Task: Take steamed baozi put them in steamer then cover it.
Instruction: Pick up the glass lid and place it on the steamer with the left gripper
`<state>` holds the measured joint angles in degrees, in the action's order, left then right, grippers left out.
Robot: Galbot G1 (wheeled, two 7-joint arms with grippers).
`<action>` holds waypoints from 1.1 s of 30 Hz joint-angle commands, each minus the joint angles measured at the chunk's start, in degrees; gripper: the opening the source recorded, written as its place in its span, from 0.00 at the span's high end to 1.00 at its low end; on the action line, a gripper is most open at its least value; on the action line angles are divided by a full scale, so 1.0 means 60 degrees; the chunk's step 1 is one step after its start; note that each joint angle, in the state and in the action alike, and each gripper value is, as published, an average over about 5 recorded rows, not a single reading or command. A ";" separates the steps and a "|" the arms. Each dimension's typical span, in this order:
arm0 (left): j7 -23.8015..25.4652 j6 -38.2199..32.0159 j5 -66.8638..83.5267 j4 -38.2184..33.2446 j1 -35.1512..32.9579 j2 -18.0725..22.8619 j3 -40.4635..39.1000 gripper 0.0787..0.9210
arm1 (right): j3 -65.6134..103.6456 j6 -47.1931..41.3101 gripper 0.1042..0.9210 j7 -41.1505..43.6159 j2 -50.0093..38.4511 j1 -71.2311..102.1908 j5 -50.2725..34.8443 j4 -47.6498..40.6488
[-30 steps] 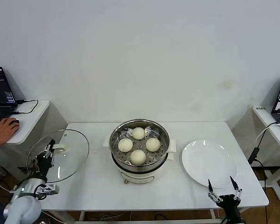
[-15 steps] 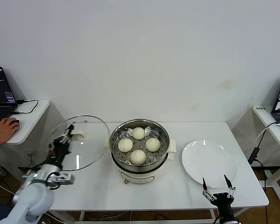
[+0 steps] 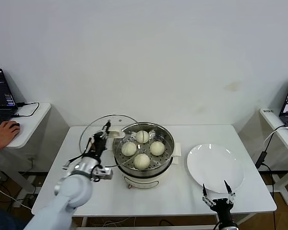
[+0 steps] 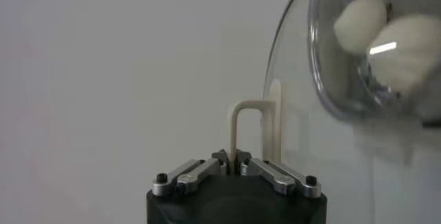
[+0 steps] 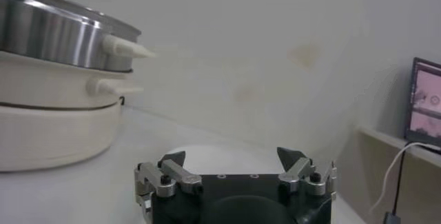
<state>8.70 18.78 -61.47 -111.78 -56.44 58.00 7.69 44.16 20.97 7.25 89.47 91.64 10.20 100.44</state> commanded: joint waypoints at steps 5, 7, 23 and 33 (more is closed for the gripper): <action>0.0963 0.0611 -0.1806 0.1078 0.1235 0.2313 -0.1458 0.93 | -0.0010 0.0062 0.12 -0.0059 0.0148 -0.0004 0.0360 -0.0084; 0.0962 0.0604 -0.1917 0.1234 0.1221 0.2567 -0.1471 0.93 | 0.0012 0.0073 0.12 -0.0062 0.0147 -0.0002 0.0355 -0.0095; 0.0962 0.0559 -0.2356 0.1623 0.1038 0.3252 -0.1645 0.93 | 0.0022 0.0130 0.12 -0.0063 0.0135 -0.0003 0.0383 -0.0195; 0.0909 0.0466 -0.2481 0.1695 0.0839 0.3318 -0.1588 0.93 | -0.0022 0.0173 0.12 -0.0061 0.0140 0.0015 0.0441 -0.0238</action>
<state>14.14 21.71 -75.33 -102.60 -51.23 76.57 -1.62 44.09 21.92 6.88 90.24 91.71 12.68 99.12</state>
